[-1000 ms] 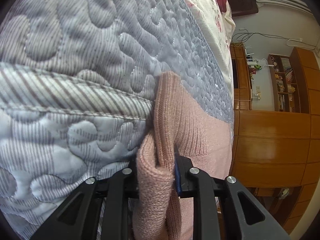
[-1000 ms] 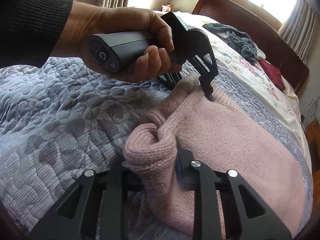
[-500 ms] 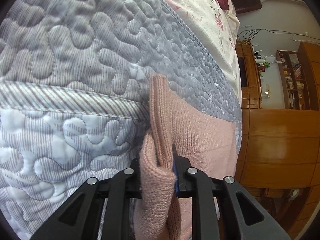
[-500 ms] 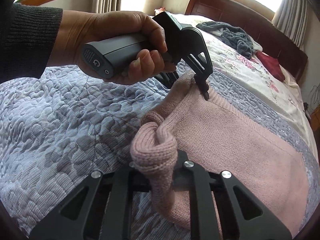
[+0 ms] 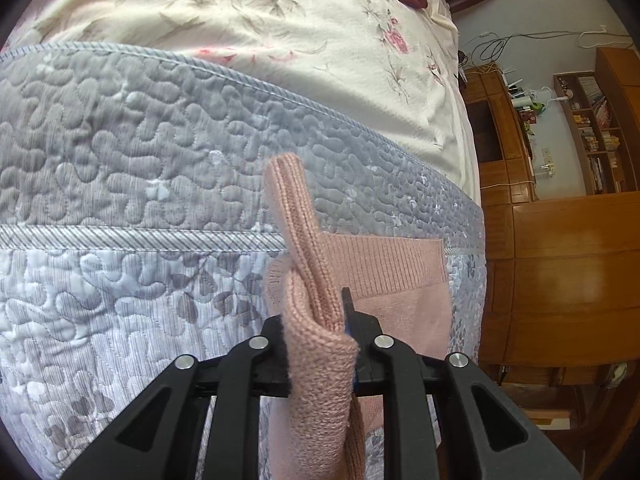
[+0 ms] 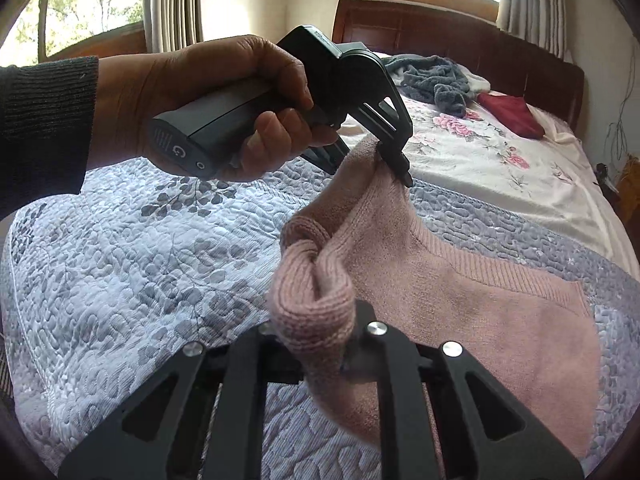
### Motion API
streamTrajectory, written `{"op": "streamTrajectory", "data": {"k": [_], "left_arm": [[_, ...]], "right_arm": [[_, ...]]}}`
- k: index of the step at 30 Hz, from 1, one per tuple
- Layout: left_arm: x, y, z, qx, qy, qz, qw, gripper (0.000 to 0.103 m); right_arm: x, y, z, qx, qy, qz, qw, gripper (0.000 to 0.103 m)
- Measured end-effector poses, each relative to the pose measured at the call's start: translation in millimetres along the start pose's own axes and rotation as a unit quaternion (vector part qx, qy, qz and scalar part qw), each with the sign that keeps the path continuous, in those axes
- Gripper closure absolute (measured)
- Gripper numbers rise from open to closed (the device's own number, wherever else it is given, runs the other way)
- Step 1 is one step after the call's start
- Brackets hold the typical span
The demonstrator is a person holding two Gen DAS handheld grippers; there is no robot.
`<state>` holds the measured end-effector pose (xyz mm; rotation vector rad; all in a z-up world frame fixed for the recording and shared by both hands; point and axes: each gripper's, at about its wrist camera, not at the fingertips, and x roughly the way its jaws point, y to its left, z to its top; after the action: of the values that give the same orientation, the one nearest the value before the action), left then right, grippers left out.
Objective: Fold small clothes
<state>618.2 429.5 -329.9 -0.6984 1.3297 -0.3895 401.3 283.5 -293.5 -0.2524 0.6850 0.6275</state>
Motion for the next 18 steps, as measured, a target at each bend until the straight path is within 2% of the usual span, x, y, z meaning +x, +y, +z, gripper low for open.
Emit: {"op": "streamTrajectory", "data": {"k": [10, 18], "left_arm": [[-2.5, -82.9, 0.6, 0.025, -0.008, 0.056, 0.9981, 0.085], [23.6, -147.9, -3.1, 0.05, 0.001, 0.093, 0.9944, 0.085]], "right_arm": [[-52.0, -57.0, 5.8, 0.07, -0.028, 0.011, 0.997, 0.093], [-81.6, -104.3, -8.6, 0.131, -0.041, 0.023, 0.99, 0.093]]}}
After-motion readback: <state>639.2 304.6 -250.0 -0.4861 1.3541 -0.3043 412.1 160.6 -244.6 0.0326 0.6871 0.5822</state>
